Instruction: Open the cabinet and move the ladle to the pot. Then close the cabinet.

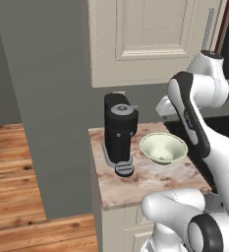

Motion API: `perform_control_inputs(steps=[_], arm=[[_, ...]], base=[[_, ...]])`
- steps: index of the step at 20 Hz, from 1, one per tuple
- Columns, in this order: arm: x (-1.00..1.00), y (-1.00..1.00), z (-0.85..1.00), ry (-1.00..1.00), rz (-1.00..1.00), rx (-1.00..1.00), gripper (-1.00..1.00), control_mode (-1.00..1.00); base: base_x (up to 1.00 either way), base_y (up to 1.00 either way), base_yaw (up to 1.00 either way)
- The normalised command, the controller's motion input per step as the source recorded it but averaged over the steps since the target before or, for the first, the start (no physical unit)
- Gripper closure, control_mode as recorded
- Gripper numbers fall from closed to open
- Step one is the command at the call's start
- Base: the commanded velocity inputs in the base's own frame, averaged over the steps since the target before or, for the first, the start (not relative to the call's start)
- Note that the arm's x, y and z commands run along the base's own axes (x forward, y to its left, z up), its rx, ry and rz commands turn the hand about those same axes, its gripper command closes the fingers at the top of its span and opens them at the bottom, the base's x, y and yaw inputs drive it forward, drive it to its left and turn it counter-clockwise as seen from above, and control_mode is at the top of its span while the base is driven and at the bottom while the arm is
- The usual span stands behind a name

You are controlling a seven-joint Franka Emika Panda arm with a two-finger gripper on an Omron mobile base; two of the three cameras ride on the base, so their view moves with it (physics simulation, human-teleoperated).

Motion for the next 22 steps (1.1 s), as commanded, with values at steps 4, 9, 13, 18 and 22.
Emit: perform_control_inputs(steps=[4, 9, 13, 18, 22], arm=[[-0.01, -0.48, 0.32, -0.13, 0.00, 0.06, -1.00, -1.00], [0.00, -0.30, 0.34, -0.09, -0.02, 0.03, -1.00, -1.00], [0.00, -0.23, 0.32, -0.04, -0.07, 0.02, -1.00, -1.00], [0.00, -0.16, 0.36, -0.01, -0.12, 0.00, -1.00, -1.00], [0.10, -0.15, 0.33, 0.00, -0.13, 0.00, -1.00, -1.00]], base=[[0.00, 0.00, 0.00], [0.00, 0.00, 0.00], [0.00, 0.00, 0.00], [0.00, 0.00, 0.00], [0.00, 0.00, 0.00]])
